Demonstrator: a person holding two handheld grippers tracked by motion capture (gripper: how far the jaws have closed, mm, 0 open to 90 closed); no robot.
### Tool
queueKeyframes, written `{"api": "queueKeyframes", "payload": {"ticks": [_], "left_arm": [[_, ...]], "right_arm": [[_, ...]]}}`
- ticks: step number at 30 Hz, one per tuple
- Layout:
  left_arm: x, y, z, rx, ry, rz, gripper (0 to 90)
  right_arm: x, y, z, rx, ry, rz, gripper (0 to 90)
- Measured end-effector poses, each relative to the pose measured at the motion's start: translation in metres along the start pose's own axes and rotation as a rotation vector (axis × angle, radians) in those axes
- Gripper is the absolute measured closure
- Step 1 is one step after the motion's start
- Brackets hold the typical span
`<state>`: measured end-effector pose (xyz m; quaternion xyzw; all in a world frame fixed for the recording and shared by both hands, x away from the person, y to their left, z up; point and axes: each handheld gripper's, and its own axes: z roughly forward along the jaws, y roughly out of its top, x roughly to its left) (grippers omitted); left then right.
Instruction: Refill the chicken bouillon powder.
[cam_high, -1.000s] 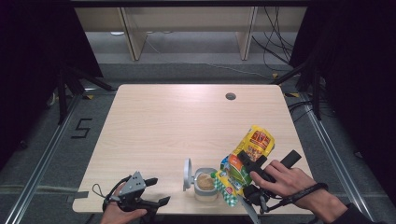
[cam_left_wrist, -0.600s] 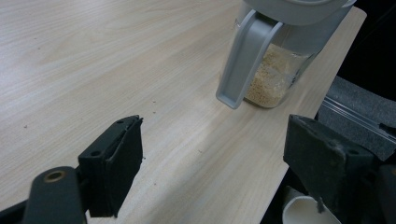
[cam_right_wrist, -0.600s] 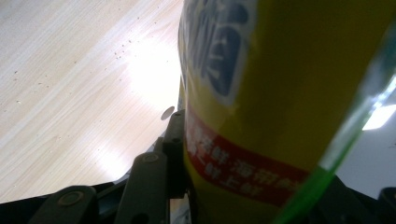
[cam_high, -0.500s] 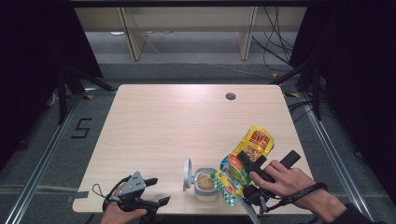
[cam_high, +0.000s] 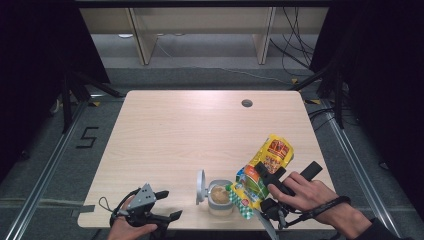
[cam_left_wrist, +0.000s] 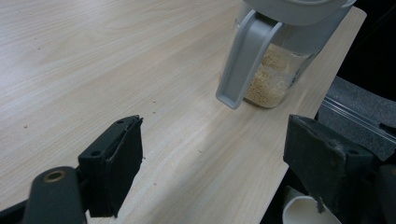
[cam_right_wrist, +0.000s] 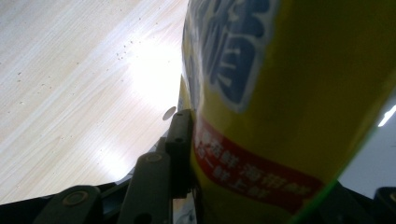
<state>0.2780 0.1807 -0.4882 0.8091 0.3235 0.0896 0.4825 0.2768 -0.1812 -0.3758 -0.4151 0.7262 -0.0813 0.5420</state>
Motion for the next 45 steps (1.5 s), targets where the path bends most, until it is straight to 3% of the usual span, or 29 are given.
{"api": "queueKeyframes", "payload": {"ticks": [12,14,16,22,30,32,38,41,42,43,44,45], "left_arm": [[0.0,0.0,0.0,0.0,0.0,0.0,19.1],[0.0,0.0,0.0,0.0,0.0,-0.001,19.1],[0.0001,0.0001,-0.0001,0.001,0.0,0.001,19.1],[0.0001,0.0001,-0.0002,0.0,0.0,0.002,19.1],[-0.0001,0.0001,-0.0001,-0.002,-0.002,-0.001,19.1],[0.0,0.0001,-0.0002,-0.001,0.0,0.001,19.1],[0.0003,0.0001,0.0,0.003,-0.001,0.005,19.1],[0.0001,0.0001,0.0,0.0,0.0,0.0,19.1],[-0.0001,0.0,0.0001,-0.002,-0.002,-0.003,19.1],[0.0001,0.0,0.0,0.001,0.001,0.0,19.1],[0.0001,0.0,0.0,0.001,0.0,-0.001,19.1],[0.0001,0.0,0.0,0.001,-0.001,0.0,19.1]], "right_arm": [[0.0008,0.0,-0.0007,0.003,0.005,0.006,66.2],[0.0011,-0.0002,-0.0006,0.005,0.005,0.017,66.3],[0.006,0.0015,-0.0002,-0.007,-0.004,0.086,66.3],[0.005,0.001,-0.0003,-0.009,-0.004,0.072,66.5],[0.0064,0.0008,-0.0007,-0.01,-0.007,0.091,66.6],[0.0058,0.0001,-0.0012,-0.004,0.0,0.071,66.6],[0.0086,-0.0004,-0.0018,-0.007,0.001,0.099,66.7],[0.0058,0.0005,-0.0042,0.018,0.03,0.089,66.7],[0.0032,-0.0005,-0.0041,0.018,0.032,0.05,66.7],[0.0054,-0.0001,-0.006,0.043,0.008,0.067,66.7],[0.0083,0.0013,-0.007,0.051,0.022,0.121,66.7],[0.008,0.0011,-0.0066,0.043,0.053,0.134,66.7]]}}
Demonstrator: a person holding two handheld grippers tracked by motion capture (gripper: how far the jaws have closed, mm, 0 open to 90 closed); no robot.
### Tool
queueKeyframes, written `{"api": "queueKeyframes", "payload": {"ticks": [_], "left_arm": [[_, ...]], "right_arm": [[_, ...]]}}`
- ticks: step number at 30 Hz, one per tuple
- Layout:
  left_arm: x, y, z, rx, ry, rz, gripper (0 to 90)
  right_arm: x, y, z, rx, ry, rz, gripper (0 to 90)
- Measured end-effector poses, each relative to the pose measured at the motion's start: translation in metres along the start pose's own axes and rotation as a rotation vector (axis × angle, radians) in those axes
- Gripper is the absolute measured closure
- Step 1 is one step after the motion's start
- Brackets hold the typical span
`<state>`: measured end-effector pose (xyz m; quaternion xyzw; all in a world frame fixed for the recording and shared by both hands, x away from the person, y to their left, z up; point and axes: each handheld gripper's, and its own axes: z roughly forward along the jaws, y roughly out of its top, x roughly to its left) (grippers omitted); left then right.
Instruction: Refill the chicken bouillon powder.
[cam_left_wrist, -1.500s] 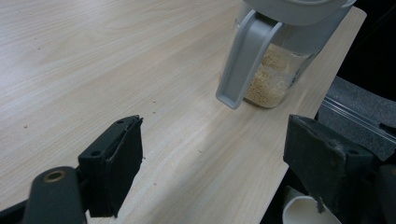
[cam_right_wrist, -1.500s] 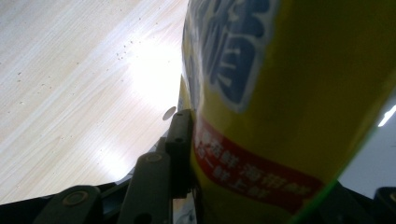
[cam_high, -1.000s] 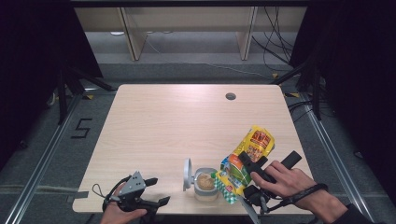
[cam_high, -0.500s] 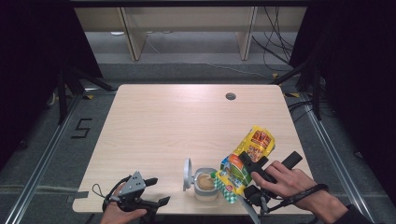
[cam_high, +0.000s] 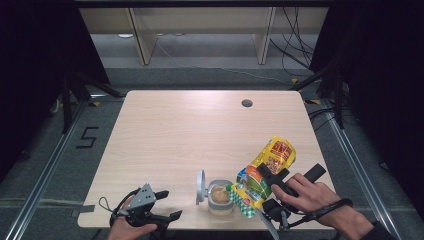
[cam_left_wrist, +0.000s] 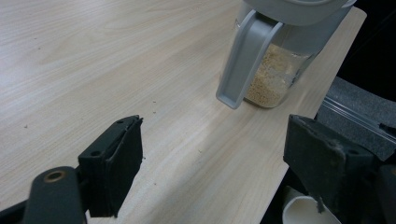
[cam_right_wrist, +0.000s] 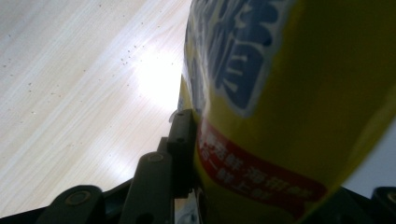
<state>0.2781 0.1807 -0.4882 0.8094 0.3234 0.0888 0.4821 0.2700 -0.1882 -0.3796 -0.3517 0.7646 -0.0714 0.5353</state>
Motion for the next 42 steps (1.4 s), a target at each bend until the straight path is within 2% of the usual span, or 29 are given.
{"api": "queueKeyframes", "payload": {"ticks": [5,6,7,9,10,11,12,13,14,15,16,17,18,19,21,23,24,25,26,27,29,30,32,42], "left_arm": [[0.0,0.0,0.0,0.001,0.0,0.007,19.1],[0.0,0.0,0.0,0.001,-0.001,-0.001,19.1],[0.0,0.0,0.0,-0.003,0.003,-0.001,19.1],[0.001,0.0,0.0,0.01,0.009,0.015,19.1],[0.0,0.0,0.001,-0.003,0.0,0.002,19.1],[0.0,0.0,0.001,-0.003,0.001,0.003,19.1],[0.0,0.0,0.001,-0.003,0.0,0.004,19.1],[0.0,0.0,0.001,-0.003,0.001,-0.002,19.1],[0.002,0.0,0.0,0.01,0.009,0.013,19.1],[0.0,0.0,0.0,-0.001,0.003,-0.001,19.1],[0.0,0.0,0.0,0.001,0.005,0.002,19.1],[-0.001,0.0,0.001,-0.012,-0.002,-0.014,19.1],[0.001,0.0,0.0,0.012,0.005,0.01,19.1],[0.0,0.0,0.001,-0.005,0.001,-0.002,19.1],[0.0,0.0,0.0,0.001,-0.001,0.005,19.1],[0.0,0.0,0.0,0.001,-0.001,-0.002,19.1],[0.0,0.0,0.0,0.001,0.0,-0.002,19.1],[0.0,0.0,0.001,-0.003,0.004,-0.001,19.1],[0.002,0.0,0.0,0.011,0.009,0.015,19.1],[0.001,0.0,0.0,0.005,0.005,0.009,19.1],[0.0,0.0,0.001,-0.003,0.0,0.002,19.1],[0.0,0.0,0.001,-0.003,0.001,0.002,19.1],[0.0,0.0,0.001,-0.003,0.002,-0.002,19.1],[0.0,0.0,0.0,-0.002,-0.002,-0.004,19.1]], "right_arm": [[0.003,0.0,0.0,-0.001,0.002,0.015,66.8],[0.002,-0.001,0.001,-0.011,0.001,-0.012,66.8],[0.004,-0.001,0.001,-0.005,-0.012,-0.01,66.8],[0.004,0.0,0.001,-0.006,-0.008,0.003,66.9],[0.005,0.0,0.001,-0.009,-0.013,0.006,66.9],[0.006,0.0,0.002,-0.014,0.007,0.012,66.9],[0.009,0.001,0.001,-0.008,0.008,0.046,66.9],[0.01,0.001,0.002,-0.006,0.011,0.054,66.9],[0.01,0.001,0.002,-0.006,0.011,0.058,66.9],[0.01,0.0,0.003,-0.016,-0.003,0.034,66.9],[0.011,0.0,0.003,-0.016,0.006,0.039,66.9],[0.014,0.0,0.003,-0.011,0.01,0.077,66.9],[0.014,0.0,0.003,-0.007,0.007,0.078,66.9],[0.014,0.0,0.003,-0.008,0.006,0.083,66.9],[0.016,0.0,0.003,-0.012,-0.004,0.089,67.0],[0.017,0.0,0.003,-0.012,0.005,0.117,67.0],[0.019,0.001,0.004,-0.034,0.003,0.145,67.0],[0.02,0.001,0.004,-0.04,-0.005,0.15,67.0],[0.021,0.0,0.005,-0.043,-0.008,0.161,67.0],[0.023,0.0,0.003,-0.028,0.007,0.172,67.0],[0.024,0.0,0.005,-0.045,-0.002,0.178,67.1],[0.024,0.0,0.004,-0.035,0.01,0.177,67.2],[0.026,-0.001,0.003,-0.035,0.011,0.207,67.3],[0.029,-0.001,0.004,-0.06,0.007,0.249,67.7]]}}
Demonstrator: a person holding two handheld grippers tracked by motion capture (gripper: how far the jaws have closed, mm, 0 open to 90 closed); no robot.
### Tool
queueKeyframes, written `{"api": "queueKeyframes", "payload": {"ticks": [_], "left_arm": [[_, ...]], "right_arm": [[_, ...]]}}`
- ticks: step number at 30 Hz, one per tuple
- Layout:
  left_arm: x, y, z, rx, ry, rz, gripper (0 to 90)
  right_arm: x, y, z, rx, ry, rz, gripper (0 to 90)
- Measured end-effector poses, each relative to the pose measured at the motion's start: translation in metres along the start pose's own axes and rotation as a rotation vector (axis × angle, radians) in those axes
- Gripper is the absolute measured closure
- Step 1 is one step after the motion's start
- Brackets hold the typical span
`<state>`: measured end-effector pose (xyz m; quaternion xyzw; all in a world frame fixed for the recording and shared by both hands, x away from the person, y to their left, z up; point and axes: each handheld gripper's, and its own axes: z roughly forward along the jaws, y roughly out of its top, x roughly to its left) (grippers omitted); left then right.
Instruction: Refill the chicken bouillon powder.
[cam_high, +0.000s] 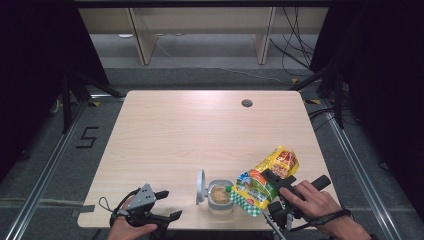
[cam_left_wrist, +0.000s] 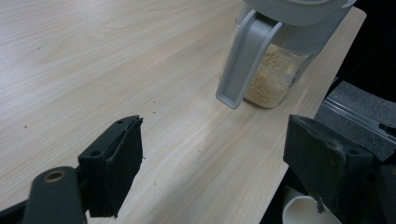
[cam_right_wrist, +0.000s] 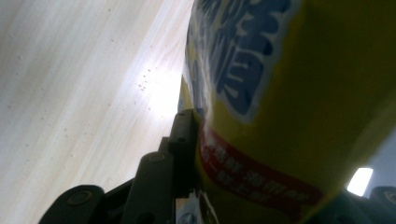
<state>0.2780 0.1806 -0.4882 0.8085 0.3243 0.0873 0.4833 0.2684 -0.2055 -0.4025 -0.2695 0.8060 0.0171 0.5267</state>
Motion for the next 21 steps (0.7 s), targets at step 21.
{"api": "queueKeyframes", "payload": {"ticks": [21], "left_arm": [[0.001,0.0,0.0,0.006,0.004,0.006,19.1]], "right_arm": [[0.013,-0.007,0.003,-0.05,-0.004,0.23,69.3]]}}
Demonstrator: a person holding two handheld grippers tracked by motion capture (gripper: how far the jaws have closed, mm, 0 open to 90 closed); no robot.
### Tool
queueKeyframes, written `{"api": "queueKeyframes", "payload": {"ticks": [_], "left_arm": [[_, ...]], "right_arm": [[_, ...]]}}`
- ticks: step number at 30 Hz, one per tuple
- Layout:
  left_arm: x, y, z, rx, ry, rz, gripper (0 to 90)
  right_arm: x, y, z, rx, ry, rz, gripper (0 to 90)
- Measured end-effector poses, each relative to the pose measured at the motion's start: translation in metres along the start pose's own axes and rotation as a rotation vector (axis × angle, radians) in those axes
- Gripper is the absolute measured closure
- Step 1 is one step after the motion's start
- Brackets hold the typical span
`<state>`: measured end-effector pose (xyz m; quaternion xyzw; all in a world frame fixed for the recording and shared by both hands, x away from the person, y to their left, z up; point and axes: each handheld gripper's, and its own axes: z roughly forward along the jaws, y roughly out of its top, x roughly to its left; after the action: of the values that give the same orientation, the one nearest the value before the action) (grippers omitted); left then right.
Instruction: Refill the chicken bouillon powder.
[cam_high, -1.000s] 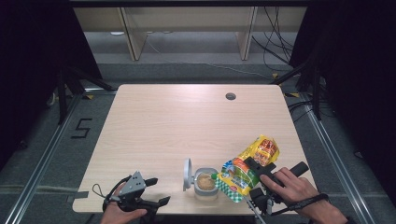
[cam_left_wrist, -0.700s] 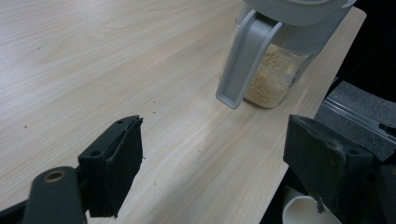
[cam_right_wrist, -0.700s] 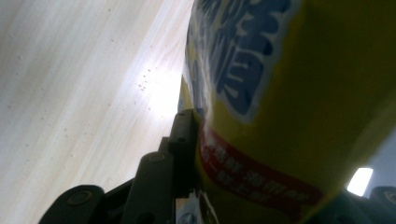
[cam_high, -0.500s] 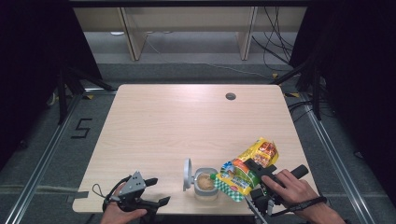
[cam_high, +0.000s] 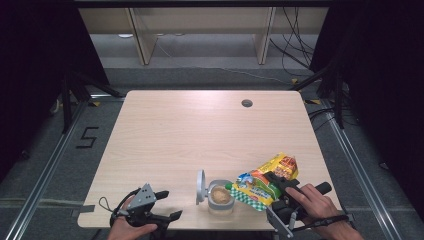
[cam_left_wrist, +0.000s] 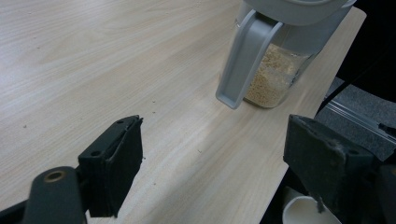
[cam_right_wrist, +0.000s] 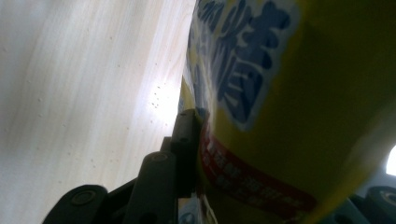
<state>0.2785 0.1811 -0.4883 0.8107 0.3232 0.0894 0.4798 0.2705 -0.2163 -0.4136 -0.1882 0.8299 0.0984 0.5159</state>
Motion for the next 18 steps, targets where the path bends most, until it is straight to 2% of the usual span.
{"api": "queueKeyframes", "payload": {"ticks": [1,2,7,8,9,10,11,12,13,14,15,16,17,18], "left_arm": [[-0.001,0.0,0.001,-0.012,-0.004,-0.012,19.1],[-0.001,0.0,0.001,-0.011,-0.002,-0.013,19.1],[-0.001,0.0,0.001,-0.011,-0.006,-0.007,19.1],[0.0,0.0,0.0,-0.01,-0.003,-0.003,19.1],[0.0,0.0,0.0,-0.012,-0.001,0.0,19.1],[0.0,0.0,0.0,-0.011,-0.008,0.005,19.1],[-0.001,0.0,0.0,-0.005,-0.006,-0.006,19.1],[-0.001,0.0,0.0,-0.007,-0.006,-0.007,19.1],[0.0,0.0,0.0,-0.006,-0.006,-0.003,19.1],[0.0,0.0,0.0,-0.009,-0.006,-0.003,19.1],[-0.001,0.0,0.001,-0.012,-0.006,-0.009,19.1],[-0.001,0.0,0.0,-0.011,-0.006,-0.009,19.1],[-0.001,0.0,0.0,-0.011,-0.006,-0.008,19.1],[0.0,0.0,0.0,-0.008,-0.006,-0.004,19.1]], "right_arm": [[0.001,-0.001,0.001,-0.012,0.0,0.021,69.3],[0.001,-0.001,0.001,-0.021,0.002,0.015,69.4],[0.007,-0.003,0.001,-0.027,-0.01,0.071,69.8],[0.011,-0.004,0.001,-0.03,0.004,0.12,69.9],[0.009,-0.004,0.003,-0.055,0.005,0.11,70.0],[0.014,-0.005,0.002,-0.045,0.009,0.185,70.1],[0.01,-0.006,0.001,-0.053,-0.004,0.14,70.2],[0.015,-0.007,0.002,-0.051,0.013,0.213,70.3],[0.013,-0.007,0.002,-0.059,0.006,0.176,70.5],[0.018,-0.008,0.002,-0.052,0.015,0.245,70.7],[0.015,-0.008,0.003,-0.059,0.005,0.204,70.9],[0.019,-0.009,0.002,-0.059,0.007,0.267,71.0],[0.016,-0.01,0.003,-0.071,0.01,0.245,71.2],[0.02,-0.01,0.002,-0.064,0.015,0.315,71.3]]}}
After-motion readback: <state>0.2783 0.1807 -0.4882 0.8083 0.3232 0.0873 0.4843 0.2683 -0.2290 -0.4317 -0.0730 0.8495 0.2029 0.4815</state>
